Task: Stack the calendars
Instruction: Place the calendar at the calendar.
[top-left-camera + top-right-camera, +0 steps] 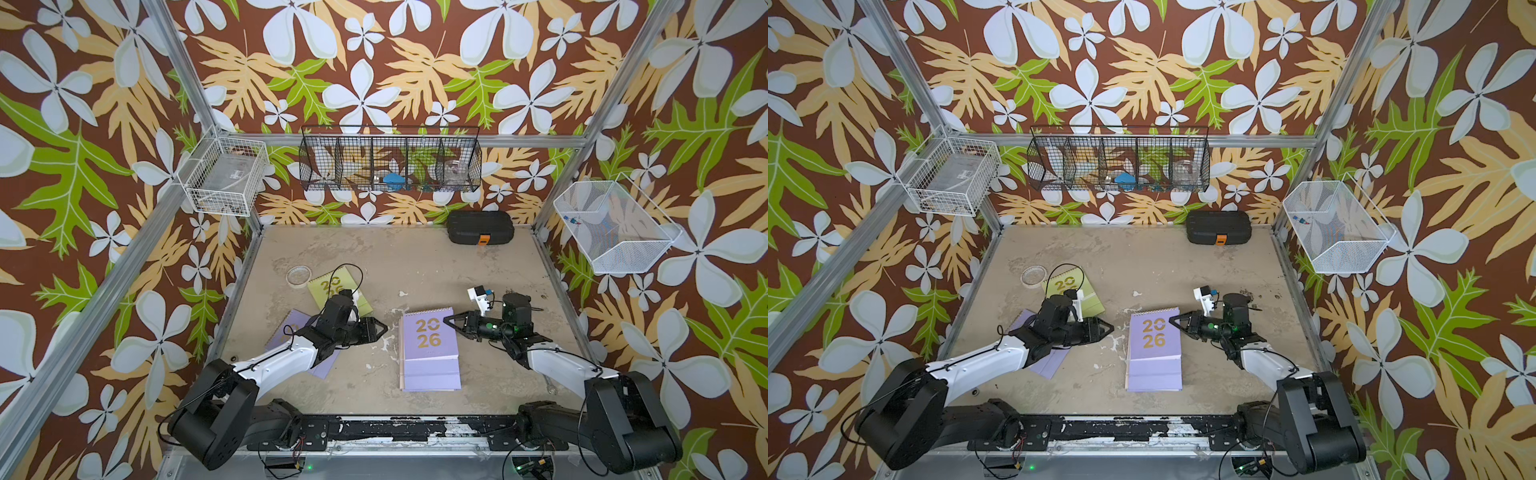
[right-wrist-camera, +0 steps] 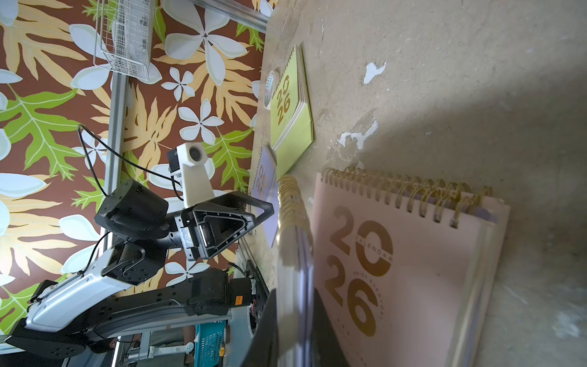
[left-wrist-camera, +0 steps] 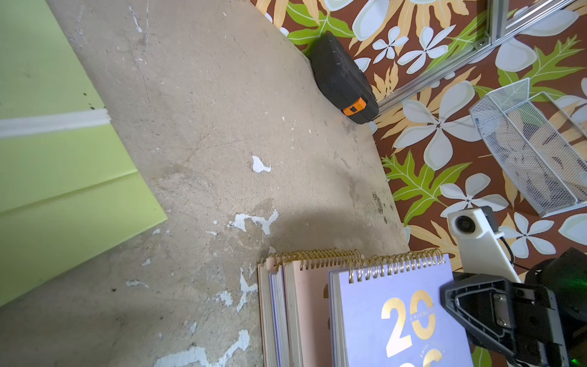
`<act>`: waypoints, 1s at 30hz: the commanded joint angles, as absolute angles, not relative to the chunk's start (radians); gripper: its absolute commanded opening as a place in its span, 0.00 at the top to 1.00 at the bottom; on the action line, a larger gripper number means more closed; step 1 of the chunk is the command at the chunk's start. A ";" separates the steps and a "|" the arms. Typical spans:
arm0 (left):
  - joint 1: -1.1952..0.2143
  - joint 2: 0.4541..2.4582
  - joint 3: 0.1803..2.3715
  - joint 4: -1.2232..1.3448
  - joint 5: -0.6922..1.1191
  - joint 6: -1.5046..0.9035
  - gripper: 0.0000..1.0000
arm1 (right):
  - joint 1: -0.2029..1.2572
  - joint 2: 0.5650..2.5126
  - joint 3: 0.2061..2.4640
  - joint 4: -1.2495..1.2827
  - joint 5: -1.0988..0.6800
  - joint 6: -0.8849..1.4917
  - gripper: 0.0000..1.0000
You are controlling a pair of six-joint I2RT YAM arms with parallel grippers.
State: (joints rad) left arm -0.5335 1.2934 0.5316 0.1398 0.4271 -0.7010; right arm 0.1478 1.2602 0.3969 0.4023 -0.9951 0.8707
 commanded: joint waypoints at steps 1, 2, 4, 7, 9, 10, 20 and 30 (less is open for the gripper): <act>-0.544 1.312 0.534 0.185 0.434 -0.713 0.52 | 0.147 1.279 0.406 0.470 -1.025 0.871 1.00; -0.545 1.319 0.534 0.188 0.435 -0.718 0.52 | 0.147 1.285 0.405 0.474 -1.026 0.871 1.00; -0.548 1.329 0.535 0.193 0.437 -0.720 0.52 | 0.148 1.298 0.404 0.483 -1.026 0.873 0.99; -0.553 1.348 0.538 0.194 0.442 -0.720 0.52 | 0.148 1.318 0.403 0.503 -1.031 0.880 0.99; -0.558 1.360 0.538 0.193 0.442 -0.719 0.53 | 0.147 1.334 0.405 0.514 -1.036 0.883 0.99; -0.561 1.365 0.538 0.194 0.440 -0.718 0.53 | 0.147 1.338 0.406 0.515 -1.037 0.884 0.99; -0.584 1.415 0.552 0.205 0.437 -0.725 0.53 | 0.147 1.375 0.397 0.527 -1.025 0.882 0.92; -0.600 1.445 0.561 0.207 0.431 -0.732 0.53 | 0.147 1.391 0.413 0.461 -0.991 0.839 0.74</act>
State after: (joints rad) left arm -0.5983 1.4418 0.5560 0.1909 0.4297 -0.7300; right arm 0.1471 1.3876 0.4053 0.4679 -0.9955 0.8646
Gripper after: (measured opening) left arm 0.468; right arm 0.258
